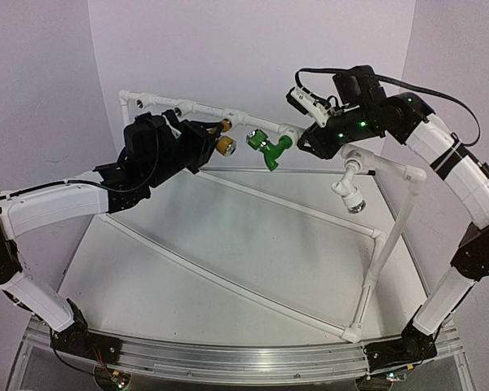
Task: Install the water faucets
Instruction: Screw the water faucet onto the adaptor.
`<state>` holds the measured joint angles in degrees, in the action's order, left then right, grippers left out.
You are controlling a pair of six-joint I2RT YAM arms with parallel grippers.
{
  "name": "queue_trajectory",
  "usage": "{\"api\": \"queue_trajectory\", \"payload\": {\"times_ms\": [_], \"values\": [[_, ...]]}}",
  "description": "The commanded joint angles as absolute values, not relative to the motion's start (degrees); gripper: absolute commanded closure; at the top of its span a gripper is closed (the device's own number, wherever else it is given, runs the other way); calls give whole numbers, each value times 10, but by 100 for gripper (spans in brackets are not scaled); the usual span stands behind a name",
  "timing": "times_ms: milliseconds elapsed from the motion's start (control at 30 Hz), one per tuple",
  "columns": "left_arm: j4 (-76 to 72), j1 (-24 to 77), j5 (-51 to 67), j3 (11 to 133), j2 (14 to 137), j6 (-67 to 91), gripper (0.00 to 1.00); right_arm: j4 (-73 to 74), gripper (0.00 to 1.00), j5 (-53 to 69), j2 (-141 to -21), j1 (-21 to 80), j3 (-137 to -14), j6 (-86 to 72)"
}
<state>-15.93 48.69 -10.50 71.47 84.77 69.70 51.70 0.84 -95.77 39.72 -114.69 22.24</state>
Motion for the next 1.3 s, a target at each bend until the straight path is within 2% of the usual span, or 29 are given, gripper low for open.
{"api": "queue_trajectory", "payload": {"times_ms": [0,1267], "values": [[-212,487,-42,776,865,657,100,517,100,97,-1011,421,-1104,47],[-97,487,-8,836,878,500,100,517,100,105,-1018,423,-1100,48]]}}
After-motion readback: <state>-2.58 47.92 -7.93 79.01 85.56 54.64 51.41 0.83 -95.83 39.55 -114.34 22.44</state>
